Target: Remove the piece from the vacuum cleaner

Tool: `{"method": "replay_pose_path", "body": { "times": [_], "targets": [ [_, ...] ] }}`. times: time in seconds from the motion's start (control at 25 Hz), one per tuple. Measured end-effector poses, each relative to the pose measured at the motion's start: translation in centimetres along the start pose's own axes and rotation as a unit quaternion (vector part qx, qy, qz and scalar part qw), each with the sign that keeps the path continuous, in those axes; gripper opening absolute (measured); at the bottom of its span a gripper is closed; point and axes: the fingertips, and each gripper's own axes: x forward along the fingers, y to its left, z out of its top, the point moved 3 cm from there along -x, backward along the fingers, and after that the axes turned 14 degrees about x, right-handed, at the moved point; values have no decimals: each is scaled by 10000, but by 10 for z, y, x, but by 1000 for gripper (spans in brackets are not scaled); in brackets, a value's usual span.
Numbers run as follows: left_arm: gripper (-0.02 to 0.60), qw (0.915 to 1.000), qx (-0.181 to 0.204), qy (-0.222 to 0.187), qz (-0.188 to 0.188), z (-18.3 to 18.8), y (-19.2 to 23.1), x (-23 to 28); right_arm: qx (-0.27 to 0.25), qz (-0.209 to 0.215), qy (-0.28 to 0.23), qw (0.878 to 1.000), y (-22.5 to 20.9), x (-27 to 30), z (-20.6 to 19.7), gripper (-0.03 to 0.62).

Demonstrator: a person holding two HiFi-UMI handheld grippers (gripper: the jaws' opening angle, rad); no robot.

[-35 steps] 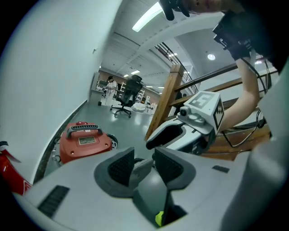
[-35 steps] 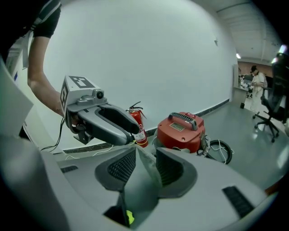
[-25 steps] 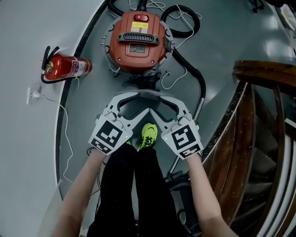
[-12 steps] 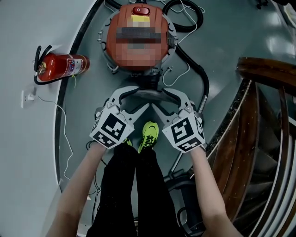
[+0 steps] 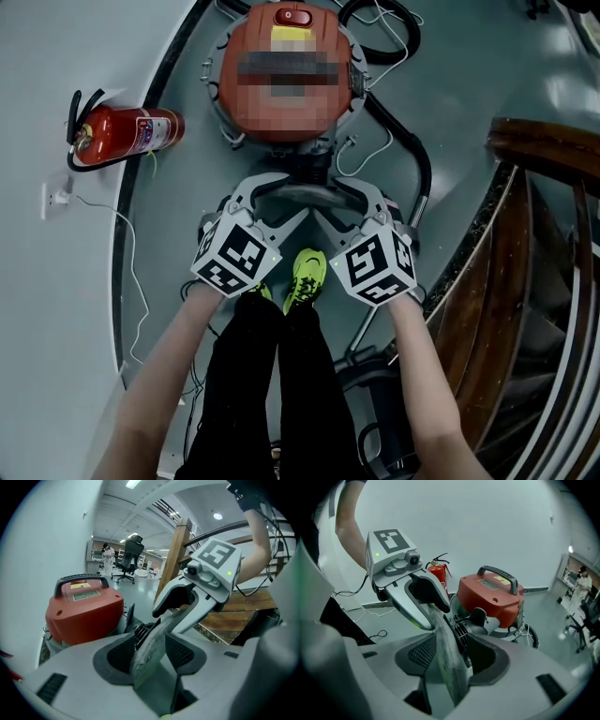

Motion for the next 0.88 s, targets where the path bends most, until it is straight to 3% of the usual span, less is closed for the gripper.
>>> {"method": "replay_pose_path", "body": {
  "times": [0.68,0.88],
  "targets": [
    [199,9995,72,273,-136,-13,8,18,-189,-123,347,9991,-7,18,-15,201],
    [185,9994,71,287,-176,-14,11,18,-207,-90,391,9990,-8,21,-15,172]
  ]
}}
